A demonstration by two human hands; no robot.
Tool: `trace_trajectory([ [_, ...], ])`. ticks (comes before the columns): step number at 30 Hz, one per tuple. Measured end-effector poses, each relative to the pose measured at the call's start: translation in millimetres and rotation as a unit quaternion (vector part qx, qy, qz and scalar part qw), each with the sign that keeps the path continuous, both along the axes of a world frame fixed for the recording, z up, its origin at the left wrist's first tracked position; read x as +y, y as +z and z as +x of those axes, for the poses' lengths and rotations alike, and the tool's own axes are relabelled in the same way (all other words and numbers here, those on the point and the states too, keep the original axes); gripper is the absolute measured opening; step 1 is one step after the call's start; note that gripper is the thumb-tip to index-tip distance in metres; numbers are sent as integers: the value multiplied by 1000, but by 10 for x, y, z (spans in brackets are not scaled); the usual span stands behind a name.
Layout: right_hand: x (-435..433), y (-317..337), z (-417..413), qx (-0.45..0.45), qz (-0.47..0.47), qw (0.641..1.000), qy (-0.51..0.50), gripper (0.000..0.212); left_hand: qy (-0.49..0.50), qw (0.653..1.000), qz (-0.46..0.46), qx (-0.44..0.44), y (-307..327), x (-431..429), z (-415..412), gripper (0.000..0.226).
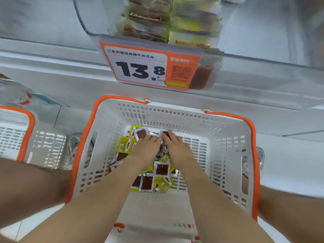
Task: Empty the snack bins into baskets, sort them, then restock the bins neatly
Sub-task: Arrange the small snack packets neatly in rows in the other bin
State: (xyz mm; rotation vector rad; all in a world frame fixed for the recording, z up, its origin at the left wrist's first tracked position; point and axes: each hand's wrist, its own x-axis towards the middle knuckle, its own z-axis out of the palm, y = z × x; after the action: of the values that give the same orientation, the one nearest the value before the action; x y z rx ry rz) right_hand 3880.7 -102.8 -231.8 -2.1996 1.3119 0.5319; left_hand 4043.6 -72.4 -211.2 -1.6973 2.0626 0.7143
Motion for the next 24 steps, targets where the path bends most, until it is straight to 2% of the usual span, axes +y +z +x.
trace_trajectory([
  [2, -1, -75, -19, 10, -28, 1000, -7, 96, 3, 1000, -8, -9, -82, 19, 4, 85],
  [4, 29, -124, -58, 32, -43, 998, -28, 72, -1, 1000, -17, -15, -128, 43, 13, 81],
  [6, 77, -130, -102, 40, -47, 997, -50, 55, 12, 1000, -9, -17, -147, 46, 32, 66],
  [9, 122, -122, -190, 0, -60, 997, -41, 55, 52, 999, 3, 7, -92, 26, 69, 58],
  [12, 81, -113, -283, -51, -22, 997, -50, 53, 120, 988, 30, 95, -46, 46, 98, 52],
  [15, -25, -31, -320, -63, 11, 991, -115, 51, 211, 960, 29, 183, -73, 89, 124, 27],
  [18, -165, 135, -311, -69, 37, 977, -200, 46, 275, 927, 7, 256, -9, 105, 146, 27],
  [21, -253, 352, -295, -112, 95, 958, -245, 32, 274, 918, -11, 286, 219, 60, 178, 21],
  [24, -299, 613, -300, -145, 160, 941, -262, 18, 222, 927, -43, 297, 494, 8, 202, 25],
])
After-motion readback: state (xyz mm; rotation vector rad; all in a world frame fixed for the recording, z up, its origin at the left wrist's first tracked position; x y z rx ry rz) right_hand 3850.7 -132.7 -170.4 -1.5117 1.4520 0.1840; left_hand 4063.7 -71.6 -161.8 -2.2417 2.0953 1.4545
